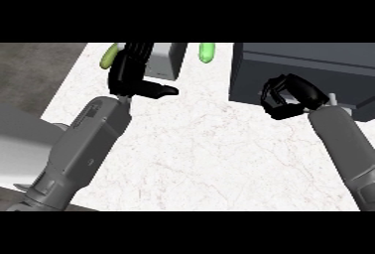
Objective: Pick up the cup, place it into the drawer and close the drawer
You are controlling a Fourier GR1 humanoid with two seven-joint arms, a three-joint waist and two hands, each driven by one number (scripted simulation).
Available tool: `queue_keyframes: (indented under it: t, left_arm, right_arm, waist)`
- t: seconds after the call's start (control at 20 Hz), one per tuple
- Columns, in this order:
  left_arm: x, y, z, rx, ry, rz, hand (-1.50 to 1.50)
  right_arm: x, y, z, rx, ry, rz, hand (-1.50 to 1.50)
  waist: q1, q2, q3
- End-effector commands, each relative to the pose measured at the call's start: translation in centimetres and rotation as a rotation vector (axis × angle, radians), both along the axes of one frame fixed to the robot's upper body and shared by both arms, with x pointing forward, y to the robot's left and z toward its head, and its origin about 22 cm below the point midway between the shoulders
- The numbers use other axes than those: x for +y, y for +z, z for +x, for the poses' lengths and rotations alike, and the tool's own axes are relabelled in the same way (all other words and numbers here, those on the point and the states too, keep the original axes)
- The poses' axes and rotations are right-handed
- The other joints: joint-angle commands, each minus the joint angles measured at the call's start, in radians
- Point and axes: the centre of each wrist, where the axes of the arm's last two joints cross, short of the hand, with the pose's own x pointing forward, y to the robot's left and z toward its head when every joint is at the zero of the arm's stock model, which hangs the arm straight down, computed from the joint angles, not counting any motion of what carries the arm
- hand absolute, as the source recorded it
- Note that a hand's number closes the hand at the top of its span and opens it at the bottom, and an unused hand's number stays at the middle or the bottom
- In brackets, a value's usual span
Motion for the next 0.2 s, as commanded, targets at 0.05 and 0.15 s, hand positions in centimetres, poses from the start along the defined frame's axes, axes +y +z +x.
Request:
queue_keyframes:
  t: [0.05, 0.15]
  left_arm:
    - [0.18, -0.64, -0.43, 0.010, -0.017, -0.002, -1.50]
    - [0.60, -0.47, -0.29, 0.010, -0.001, -0.002, -1.50]
  right_arm:
    - [-2.92, 9.11, 3.12, -0.198, -0.198, -0.059, 1.50]
    - [-3.43, 9.51, 2.99, -0.196, -0.187, -0.067, 1.50]
  waist:
    - [0.041, 0.010, -0.016]
    - [0.038, 0.014, -0.016]
